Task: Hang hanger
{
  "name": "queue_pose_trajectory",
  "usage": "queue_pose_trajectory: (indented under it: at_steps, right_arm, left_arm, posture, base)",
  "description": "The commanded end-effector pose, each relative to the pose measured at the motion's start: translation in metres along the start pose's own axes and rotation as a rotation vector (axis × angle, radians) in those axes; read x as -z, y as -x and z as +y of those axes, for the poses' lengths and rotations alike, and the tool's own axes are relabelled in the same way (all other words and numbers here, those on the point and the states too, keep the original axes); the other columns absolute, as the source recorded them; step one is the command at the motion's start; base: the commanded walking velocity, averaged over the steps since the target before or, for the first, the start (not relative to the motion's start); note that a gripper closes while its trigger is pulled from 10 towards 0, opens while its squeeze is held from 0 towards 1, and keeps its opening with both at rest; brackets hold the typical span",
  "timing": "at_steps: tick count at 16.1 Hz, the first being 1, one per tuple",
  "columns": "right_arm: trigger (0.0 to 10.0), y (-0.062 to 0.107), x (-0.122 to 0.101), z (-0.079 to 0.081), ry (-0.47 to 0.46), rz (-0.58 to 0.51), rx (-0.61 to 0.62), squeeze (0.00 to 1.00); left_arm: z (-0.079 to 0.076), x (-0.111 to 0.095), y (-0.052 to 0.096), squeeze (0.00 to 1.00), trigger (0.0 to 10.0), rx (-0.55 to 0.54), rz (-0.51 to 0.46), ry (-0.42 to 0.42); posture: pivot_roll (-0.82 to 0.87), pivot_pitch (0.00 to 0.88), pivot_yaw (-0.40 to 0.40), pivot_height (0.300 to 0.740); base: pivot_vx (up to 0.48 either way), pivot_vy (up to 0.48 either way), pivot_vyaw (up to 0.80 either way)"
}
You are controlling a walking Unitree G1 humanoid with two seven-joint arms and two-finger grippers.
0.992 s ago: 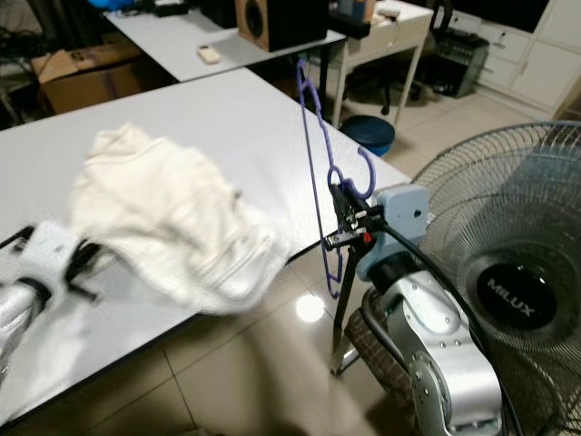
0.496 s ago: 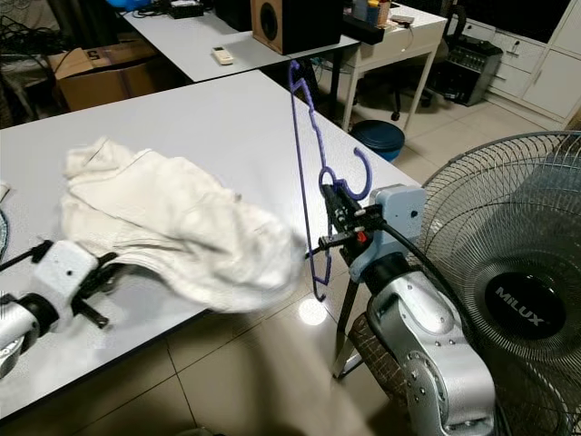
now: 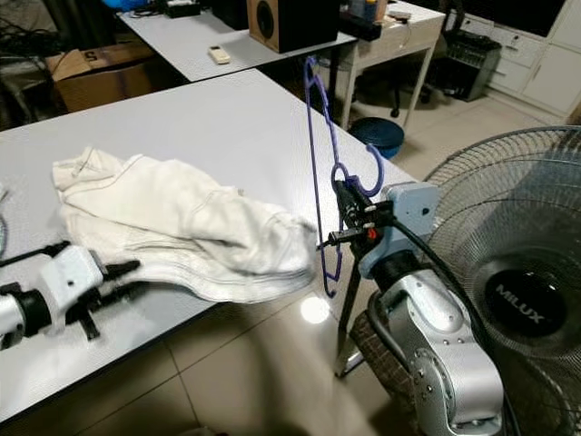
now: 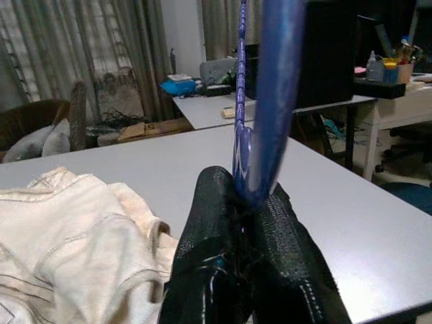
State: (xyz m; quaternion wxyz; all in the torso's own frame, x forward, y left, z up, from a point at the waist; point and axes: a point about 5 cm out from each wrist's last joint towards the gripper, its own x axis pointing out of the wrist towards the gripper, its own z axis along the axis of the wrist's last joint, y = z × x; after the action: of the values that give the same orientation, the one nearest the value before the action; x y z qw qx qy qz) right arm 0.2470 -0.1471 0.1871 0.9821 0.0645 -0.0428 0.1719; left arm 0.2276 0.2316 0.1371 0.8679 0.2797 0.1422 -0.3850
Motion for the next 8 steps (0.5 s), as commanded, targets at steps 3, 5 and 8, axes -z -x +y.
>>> queue_pose_trajectory:
  at_steps: [3, 5, 8]
  right_arm:
    - [10.0, -0.002, -0.006, -0.004, 0.018, -0.048, 0.023, 0.0]
    - [10.0, -0.002, -0.005, -0.003, 0.038, -0.034, 0.043, 0.0]
    - [10.0, 0.002, -0.006, -0.003, 0.019, -0.037, 0.05, 0.0]
  left_arm:
    - [-0.008, -0.037, -0.024, 1.0, 10.0, 0.091, -0.156, -0.096]
    - [-0.019, -0.047, -0.046, 1.0, 10.0, 0.133, -0.217, -0.117]
    - [-0.029, -0.05, -0.069, 1.0, 10.0, 0.152, -0.248, -0.072]
  posture:
    - [-0.16, 0.0, 0.125, 0.74]
    - [-0.19, 0.0, 0.129, 0.74]
    - [-0.2, 0.0, 0.1, 0.74]
  base:
    - [0.0, 0.0, 0.0]
    - [0.0, 0.0, 0.0]
    - [0.0, 0.0, 0.0]
